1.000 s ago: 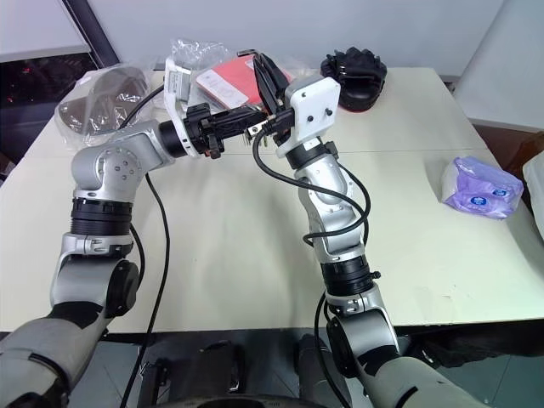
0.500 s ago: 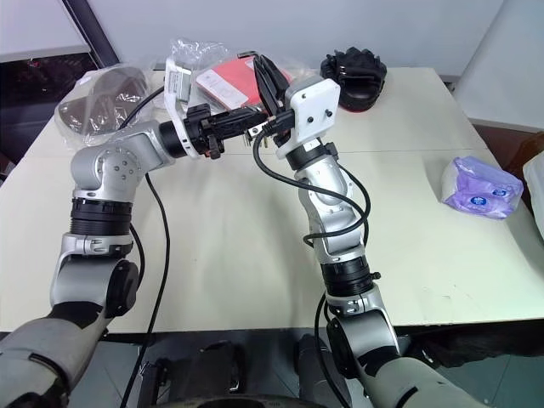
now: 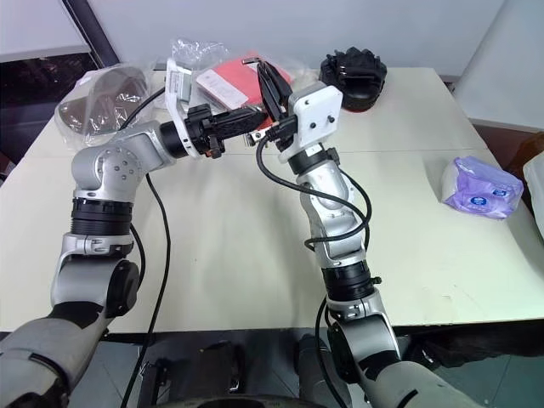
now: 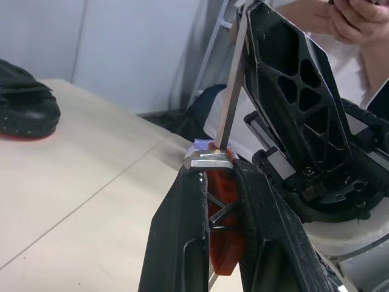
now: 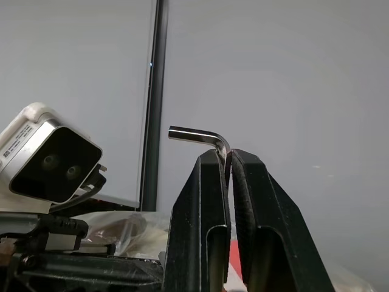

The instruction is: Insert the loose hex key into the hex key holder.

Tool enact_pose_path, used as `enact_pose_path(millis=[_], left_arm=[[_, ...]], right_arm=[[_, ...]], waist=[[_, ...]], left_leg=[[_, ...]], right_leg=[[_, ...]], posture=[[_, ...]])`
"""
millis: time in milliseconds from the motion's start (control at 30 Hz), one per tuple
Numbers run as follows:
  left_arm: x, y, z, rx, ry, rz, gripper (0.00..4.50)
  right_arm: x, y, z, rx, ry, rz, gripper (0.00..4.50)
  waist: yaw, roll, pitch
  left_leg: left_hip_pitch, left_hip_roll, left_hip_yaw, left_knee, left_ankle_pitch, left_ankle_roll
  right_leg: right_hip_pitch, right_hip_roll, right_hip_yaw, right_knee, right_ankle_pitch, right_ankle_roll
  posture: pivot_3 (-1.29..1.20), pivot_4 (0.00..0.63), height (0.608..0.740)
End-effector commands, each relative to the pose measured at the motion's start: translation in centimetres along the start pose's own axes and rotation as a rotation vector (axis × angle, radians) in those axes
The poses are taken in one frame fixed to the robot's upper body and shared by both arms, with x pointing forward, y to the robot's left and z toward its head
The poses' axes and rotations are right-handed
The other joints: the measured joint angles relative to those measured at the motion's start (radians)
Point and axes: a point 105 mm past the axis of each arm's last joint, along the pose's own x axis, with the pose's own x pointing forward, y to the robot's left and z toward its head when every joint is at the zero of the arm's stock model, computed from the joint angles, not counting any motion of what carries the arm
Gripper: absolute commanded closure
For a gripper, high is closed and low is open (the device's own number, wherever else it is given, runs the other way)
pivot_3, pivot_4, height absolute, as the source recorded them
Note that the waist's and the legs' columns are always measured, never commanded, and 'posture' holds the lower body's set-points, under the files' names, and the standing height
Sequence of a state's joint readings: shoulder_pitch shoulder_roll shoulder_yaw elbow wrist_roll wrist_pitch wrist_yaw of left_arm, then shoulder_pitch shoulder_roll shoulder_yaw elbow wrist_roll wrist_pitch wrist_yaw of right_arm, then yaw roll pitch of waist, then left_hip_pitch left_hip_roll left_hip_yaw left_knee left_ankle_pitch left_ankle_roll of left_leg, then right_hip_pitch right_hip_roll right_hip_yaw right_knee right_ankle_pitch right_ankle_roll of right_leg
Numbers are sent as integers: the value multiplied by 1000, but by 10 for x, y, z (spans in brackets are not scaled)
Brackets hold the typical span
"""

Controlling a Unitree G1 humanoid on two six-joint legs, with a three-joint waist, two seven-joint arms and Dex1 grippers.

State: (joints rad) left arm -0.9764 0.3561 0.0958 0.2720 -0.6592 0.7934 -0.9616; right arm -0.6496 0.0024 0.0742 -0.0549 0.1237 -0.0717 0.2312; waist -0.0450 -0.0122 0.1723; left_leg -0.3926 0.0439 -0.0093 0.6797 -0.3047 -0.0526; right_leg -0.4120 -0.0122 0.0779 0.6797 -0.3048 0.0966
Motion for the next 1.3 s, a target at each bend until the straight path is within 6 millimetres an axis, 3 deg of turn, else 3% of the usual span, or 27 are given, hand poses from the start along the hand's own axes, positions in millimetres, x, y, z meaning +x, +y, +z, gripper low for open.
enact_pose_path(millis=[33, 400, 433, 500, 600, 800, 967, 1167, 1300], left_arm=[[2, -11, 27, 68, -72, -44, 4450], [2, -12, 26, 76, -64, -46, 4450], [2, -12, 26, 77, -63, -46, 4450], [2, -12, 25, 77, -62, -45, 4450], [1, -11, 24, 82, -55, -44, 4450], [1, -12, 21, 76, -50, -45, 4450], [3, -15, 3, 29, -16, -65, 4450], [22, -37, -51, -100, 74, -129, 4450], [37, -36, -77, -228, 86, -96, 4450]], right_arm=[[-1, 5, 7, 3, -21, 7, 4446], [-10, 6, -2, 17, 27, 15, 4446], [-10, 6, -2, 19, 31, 14, 3768], [-12, 5, -3, 23, 38, 13, 3012], [-18, 0, -3, 26, 50, 5, 1507], [-54, -20, 9, 25, 113, 8, 1507], [-88, -33, 24, 11, 203, 15, 1507], [-118, -51, 30, -46, 300, -76, 1507], [-128, -58, 30, -80, 327, -126, 1507]], waist=[[0, 0, 0], [0, 0, 0], [0, 0, 0], [1, 0, 0], [1, 0, 0], [3, 0, 0], [2, 0, 0], [5, 0, 0], [7, 0, 0]], left_leg=[[0, 0, 0, 0, 0, 0], [0, 0, 0, 0, 0, 0], [0, 0, 0, 0, 0, 0], [0, 0, 0, 0, 0, 0], [0, 0, 0, 0, 0, 0], [0, 0, 0, 0, 0, 0], [-1, 0, 0, -1, 0, 0], [0, 0, 1, -2, 0, 0], [-1, -1, 2, -1, 0, 0]], right_leg=[[0, 0, 0, 0, 0, 0], [0, 0, 0, 0, 0, 0], [0, 0, 0, 0, 0, 0], [0, 0, 0, 0, 0, 0], [0, 0, 0, 0, 0, 0], [1, 0, 0, -2, 0, 0], [2, 0, 0, -6, 0, 0], [4, 1, 0, -9, 0, 0], [5, 1, 1, -11, 0, 0]], posture=[[0, 150, 740], [0, 150, 740], [0, 150, 740], [0, 150, 740], [0, 150, 740], [0, 150, 740], [0, 150, 740], [0, 150, 740], [0, 150, 740]])
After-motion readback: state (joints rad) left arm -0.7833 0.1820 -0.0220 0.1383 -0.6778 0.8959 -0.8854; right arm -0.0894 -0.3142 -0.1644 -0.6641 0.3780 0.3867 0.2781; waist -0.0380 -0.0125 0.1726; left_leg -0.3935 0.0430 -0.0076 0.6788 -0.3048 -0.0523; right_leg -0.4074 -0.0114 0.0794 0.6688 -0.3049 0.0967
